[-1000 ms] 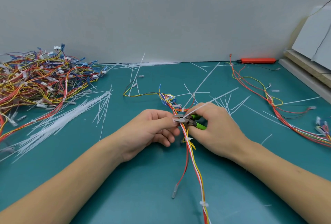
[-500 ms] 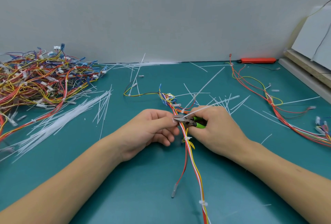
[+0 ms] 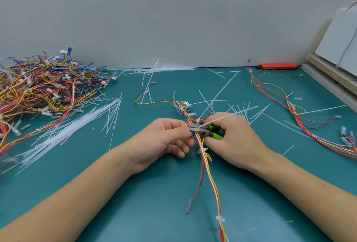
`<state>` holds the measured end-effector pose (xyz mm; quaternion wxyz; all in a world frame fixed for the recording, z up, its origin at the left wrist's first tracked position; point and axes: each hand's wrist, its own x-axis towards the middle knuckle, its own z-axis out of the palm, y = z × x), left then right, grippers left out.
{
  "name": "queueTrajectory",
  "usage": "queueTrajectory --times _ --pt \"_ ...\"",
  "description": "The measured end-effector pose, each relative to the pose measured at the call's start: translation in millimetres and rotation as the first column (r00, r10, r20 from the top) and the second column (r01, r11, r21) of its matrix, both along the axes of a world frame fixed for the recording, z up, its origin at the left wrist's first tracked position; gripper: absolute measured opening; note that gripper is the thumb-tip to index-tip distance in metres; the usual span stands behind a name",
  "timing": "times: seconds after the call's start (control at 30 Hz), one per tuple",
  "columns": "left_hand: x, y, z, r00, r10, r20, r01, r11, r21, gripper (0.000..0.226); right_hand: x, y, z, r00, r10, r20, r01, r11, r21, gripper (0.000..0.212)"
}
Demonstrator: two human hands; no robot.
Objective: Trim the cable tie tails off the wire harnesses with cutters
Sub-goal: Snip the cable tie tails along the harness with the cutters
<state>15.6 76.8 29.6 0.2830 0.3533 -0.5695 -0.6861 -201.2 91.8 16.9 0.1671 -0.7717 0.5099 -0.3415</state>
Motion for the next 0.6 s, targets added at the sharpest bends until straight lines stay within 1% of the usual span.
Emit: queueTrajectory --times 0.03,0.13,0.2,0.4,0.5,0.6 --pt "0.0 0.0 -0.1 1.0 0.002 -0.002 -0.002 1.0 0.004 0.01 -0.7 0.0 -0.1 1.0 -0.002 0.007 0.002 1.0 0.005 0.009" --pt "-0.2 -0.3 0.5 1.0 0.005 -0.003 -0.005 1.0 0.01 0.011 -2.5 1.6 0.5 0.999 0.009 0.038 -0.01 1.0 0.018 0.024" --pt "-0.2 -0.4 0.6 1.0 0.006 0.002 -0.006 1.0 0.012 0.012 -3.2 1.6 -0.4 0.999 0.001 0.036 -0.002 1.0 0.022 0.031" --pt "-0.2 -0.8 0.9 1.0 -0.001 -0.003 0.001 1.0 0.008 0.013 -2.4 4.5 3.6 1.0 -0.02 0.002 0.02 1.0 0.015 0.036" --pt "-0.3 -0.7 1.3 1.0 -0.002 -0.006 0.002 1.0 0.013 0.013 -2.5 4.0 2.6 0.999 -0.051 -0.005 0.051 0.997 0.056 0.039" --pt "-0.4 -0.6 1.2 1.0 -0.002 -0.005 0.002 1.0 0.012 0.014 -2.3 4.4 1.6 0.997 -0.078 0.004 0.077 0.995 0.06 0.045"
